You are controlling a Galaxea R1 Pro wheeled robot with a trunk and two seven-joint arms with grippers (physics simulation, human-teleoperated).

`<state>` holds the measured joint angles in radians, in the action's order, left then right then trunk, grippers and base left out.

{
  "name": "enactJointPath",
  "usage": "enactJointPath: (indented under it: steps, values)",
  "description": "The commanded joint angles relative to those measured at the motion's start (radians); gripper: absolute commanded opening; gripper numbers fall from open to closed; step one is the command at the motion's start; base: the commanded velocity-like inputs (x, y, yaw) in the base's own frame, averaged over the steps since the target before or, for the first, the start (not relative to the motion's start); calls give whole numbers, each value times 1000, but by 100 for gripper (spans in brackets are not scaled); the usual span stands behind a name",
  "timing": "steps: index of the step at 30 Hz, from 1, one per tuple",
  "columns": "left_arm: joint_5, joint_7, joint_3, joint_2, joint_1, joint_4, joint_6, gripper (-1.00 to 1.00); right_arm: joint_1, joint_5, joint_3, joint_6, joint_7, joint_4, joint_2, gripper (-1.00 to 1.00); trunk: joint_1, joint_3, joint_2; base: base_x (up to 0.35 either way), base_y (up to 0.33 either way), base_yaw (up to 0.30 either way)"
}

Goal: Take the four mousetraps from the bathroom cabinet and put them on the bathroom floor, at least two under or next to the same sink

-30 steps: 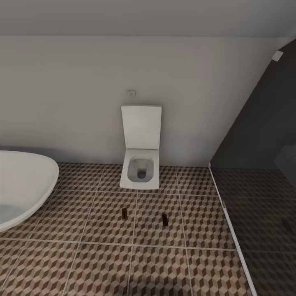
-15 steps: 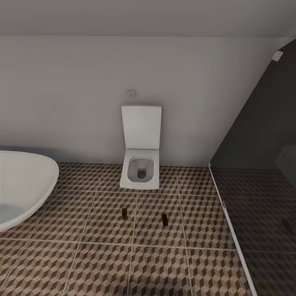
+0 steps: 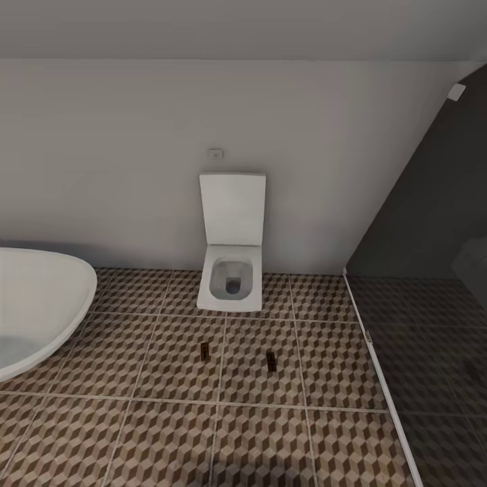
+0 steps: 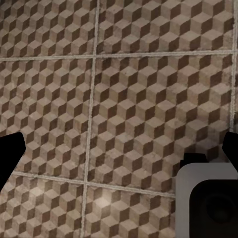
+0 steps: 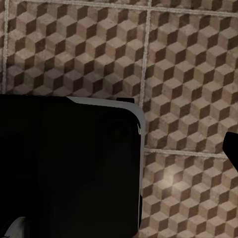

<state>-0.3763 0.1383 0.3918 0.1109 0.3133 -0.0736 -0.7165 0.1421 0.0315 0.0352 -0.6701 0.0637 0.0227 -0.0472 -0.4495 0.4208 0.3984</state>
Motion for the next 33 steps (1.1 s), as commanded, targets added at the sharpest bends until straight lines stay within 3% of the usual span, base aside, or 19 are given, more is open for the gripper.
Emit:
enactJointPath:
  steps: [1, 33]
  values:
    - [-3, 4, 9, -1, 1, -3, -4, 100, 1, 4, 3, -3, 4, -1, 0, 100, 0, 1, 2, 0, 0, 0]
    - [-3, 4, 9, -1, 1, -3, -4, 100, 1, 4, 3, -3, 4, -1, 0, 100, 0, 1, 2, 0, 0, 0]
